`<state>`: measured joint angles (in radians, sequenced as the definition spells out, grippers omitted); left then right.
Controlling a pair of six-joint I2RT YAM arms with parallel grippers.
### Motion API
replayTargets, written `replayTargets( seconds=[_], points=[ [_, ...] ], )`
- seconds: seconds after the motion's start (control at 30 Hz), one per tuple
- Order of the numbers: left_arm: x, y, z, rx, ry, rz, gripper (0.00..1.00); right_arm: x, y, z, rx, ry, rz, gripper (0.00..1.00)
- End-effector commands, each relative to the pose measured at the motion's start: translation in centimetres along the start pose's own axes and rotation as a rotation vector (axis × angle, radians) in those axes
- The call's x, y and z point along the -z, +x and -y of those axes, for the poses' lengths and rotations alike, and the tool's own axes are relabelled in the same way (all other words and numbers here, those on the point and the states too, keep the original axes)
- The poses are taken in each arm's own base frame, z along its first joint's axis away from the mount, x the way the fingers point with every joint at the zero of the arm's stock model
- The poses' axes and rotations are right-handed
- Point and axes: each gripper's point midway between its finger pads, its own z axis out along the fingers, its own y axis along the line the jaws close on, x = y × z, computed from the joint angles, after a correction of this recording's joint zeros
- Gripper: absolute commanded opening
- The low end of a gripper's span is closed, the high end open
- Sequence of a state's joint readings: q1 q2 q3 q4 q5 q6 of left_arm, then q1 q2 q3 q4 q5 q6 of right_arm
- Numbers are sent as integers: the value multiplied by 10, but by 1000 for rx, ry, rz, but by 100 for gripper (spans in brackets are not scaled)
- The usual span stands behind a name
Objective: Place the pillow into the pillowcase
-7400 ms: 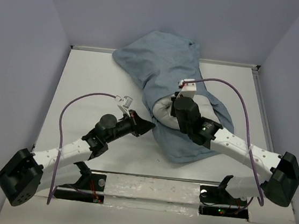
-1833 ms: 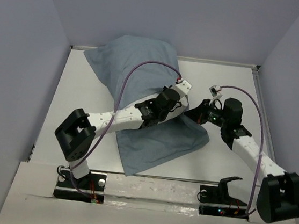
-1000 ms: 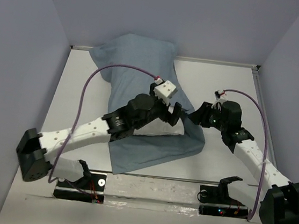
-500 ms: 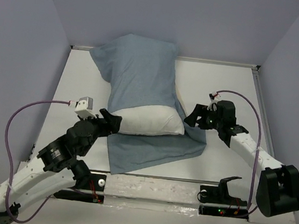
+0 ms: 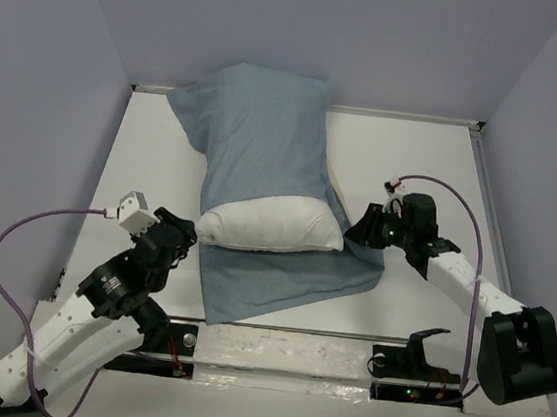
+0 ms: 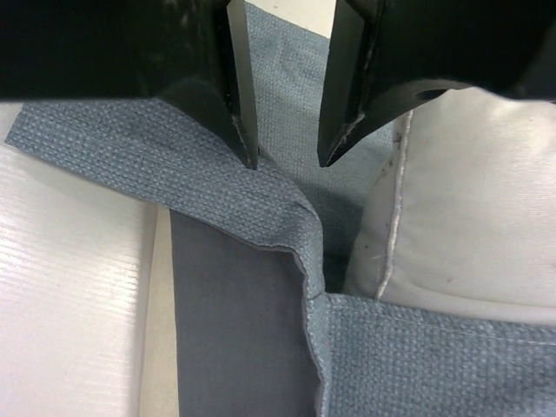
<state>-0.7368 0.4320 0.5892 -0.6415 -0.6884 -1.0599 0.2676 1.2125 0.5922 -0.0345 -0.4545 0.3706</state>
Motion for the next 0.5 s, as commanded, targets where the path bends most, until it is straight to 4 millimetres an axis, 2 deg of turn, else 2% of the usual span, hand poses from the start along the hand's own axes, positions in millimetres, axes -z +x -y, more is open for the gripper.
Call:
replayTargets(
  seconds=[0.0, 0.03, 0.07, 0.1, 0.13, 0.17, 0.2, 0.23, 0.27, 0.47],
  points=[
    [-41, 15, 22, -70, 60, -80, 52, 7, -18, -17, 39, -72, 76, 44],
    [-52, 25, 30, -82, 92, -132, 52, 7, -19, -17, 41, -73, 77, 49],
    [-69, 44, 32, -108, 88, -200, 52, 7, -20, -17, 45, -71, 81, 60],
    [-75, 48, 42, -99, 129, -207, 54, 8, -21, -17, 46, -66, 86, 63],
    [-82, 37, 69, -65, 219, -155, 55, 7, -21, -16, 47, -64, 86, 66],
    [-91, 43, 73, -75, 220, -168, 56, 7, -22, -16, 48, -65, 84, 71],
    [-95, 29, 95, -60, 267, -129, 56, 6, -22, -16, 53, -65, 81, 73],
    [-99, 30, 105, -73, 285, -141, 57, 2, -19, -12, 49, -57, 67, 75],
    [-112, 29, 120, -109, 286, -150, 58, -1, -19, -9, 48, -46, 61, 76],
    [-147, 15, 165, -168, 337, -125, 59, -23, -24, 18, 39, 59, 33, 79]
  ],
)
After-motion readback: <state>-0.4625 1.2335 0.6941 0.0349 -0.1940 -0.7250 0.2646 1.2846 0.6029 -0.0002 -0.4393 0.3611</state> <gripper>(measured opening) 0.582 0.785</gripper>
